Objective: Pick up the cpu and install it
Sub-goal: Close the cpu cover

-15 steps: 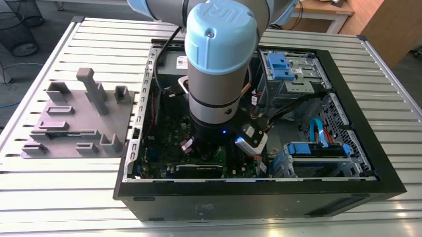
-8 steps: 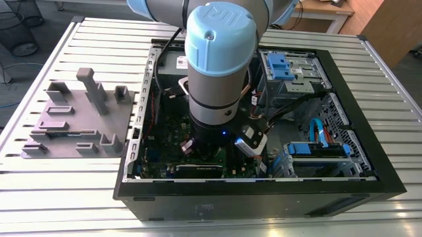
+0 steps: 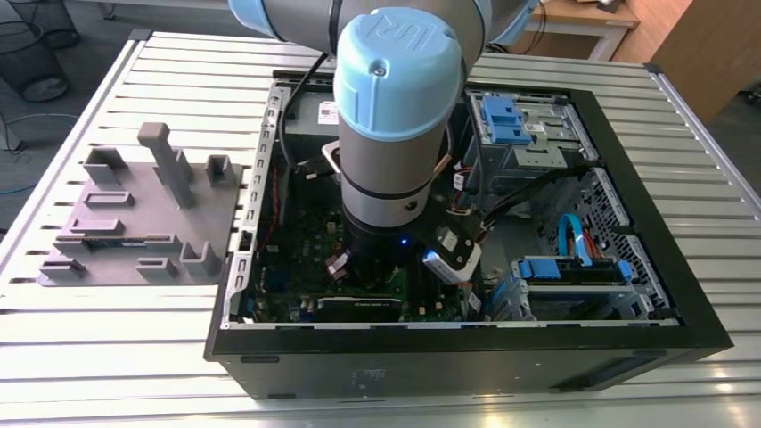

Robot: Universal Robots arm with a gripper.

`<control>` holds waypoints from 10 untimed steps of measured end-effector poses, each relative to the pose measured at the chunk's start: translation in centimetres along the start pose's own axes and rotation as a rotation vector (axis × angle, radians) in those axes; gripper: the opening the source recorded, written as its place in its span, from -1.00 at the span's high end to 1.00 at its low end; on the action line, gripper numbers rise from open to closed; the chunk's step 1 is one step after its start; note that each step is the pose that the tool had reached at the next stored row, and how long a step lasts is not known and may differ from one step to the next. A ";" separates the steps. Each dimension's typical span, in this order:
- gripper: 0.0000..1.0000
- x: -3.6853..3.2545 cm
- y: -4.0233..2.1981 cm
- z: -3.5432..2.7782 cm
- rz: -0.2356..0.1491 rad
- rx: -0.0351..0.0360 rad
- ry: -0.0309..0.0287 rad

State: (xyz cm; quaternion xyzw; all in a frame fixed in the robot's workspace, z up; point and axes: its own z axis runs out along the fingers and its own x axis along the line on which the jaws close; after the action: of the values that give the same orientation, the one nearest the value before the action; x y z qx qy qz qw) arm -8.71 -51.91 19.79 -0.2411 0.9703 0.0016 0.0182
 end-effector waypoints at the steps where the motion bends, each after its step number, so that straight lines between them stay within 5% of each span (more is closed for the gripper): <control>1: 0.79 -0.08 -0.04 0.01 0.000 -0.0001 -0.0001; 10: 0.79 -0.20 -0.08 -0.06 0.000 0.0003 0.0005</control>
State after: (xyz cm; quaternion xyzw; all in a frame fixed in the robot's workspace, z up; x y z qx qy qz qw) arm -8.50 -51.89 19.86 -0.2412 0.9703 0.0014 0.0180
